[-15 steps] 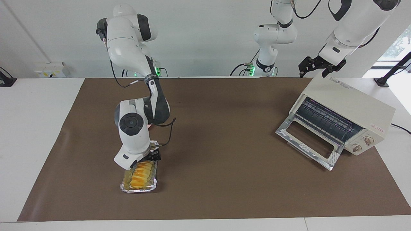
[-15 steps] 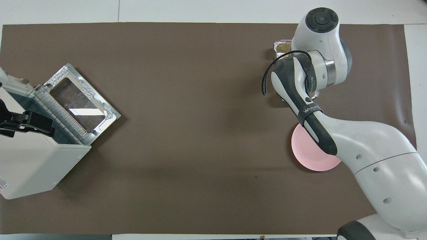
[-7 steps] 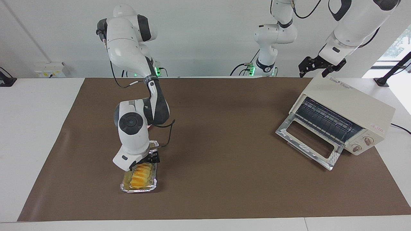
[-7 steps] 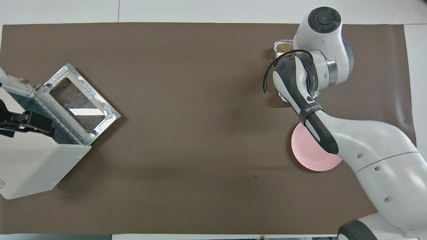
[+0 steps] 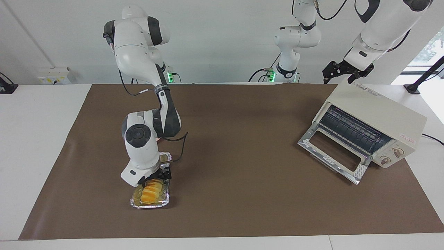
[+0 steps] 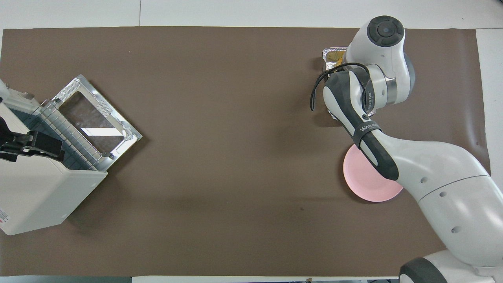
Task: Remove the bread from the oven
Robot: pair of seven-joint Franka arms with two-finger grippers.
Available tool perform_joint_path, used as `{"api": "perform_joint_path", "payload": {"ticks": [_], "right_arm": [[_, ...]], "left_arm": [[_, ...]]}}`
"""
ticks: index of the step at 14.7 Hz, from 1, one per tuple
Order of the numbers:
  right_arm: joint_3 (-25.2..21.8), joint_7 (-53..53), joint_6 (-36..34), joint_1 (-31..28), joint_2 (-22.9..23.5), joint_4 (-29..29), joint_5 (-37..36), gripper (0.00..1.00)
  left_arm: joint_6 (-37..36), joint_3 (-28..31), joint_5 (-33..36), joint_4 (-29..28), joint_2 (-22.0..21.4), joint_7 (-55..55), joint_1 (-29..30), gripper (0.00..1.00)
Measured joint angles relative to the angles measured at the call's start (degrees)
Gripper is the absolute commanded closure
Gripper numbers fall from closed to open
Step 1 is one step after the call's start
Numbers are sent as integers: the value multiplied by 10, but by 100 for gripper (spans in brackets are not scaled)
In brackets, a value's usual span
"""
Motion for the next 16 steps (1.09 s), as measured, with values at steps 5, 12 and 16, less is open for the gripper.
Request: {"api": "perform_joint_path", "payload": {"ticks": [5, 12, 16], "right_arm": [[1, 0, 6, -7, -10, -17, 3, 100], [3, 0, -83, -3, -47, -19, 32, 100], [4, 0, -180, -2, -96, -20, 37, 100]], "left_arm": [[0, 0, 0, 0, 0, 0, 0, 0], [0, 0, 0, 0, 0, 0, 0, 0], [0, 0, 0, 0, 0, 0, 0, 0]]}}
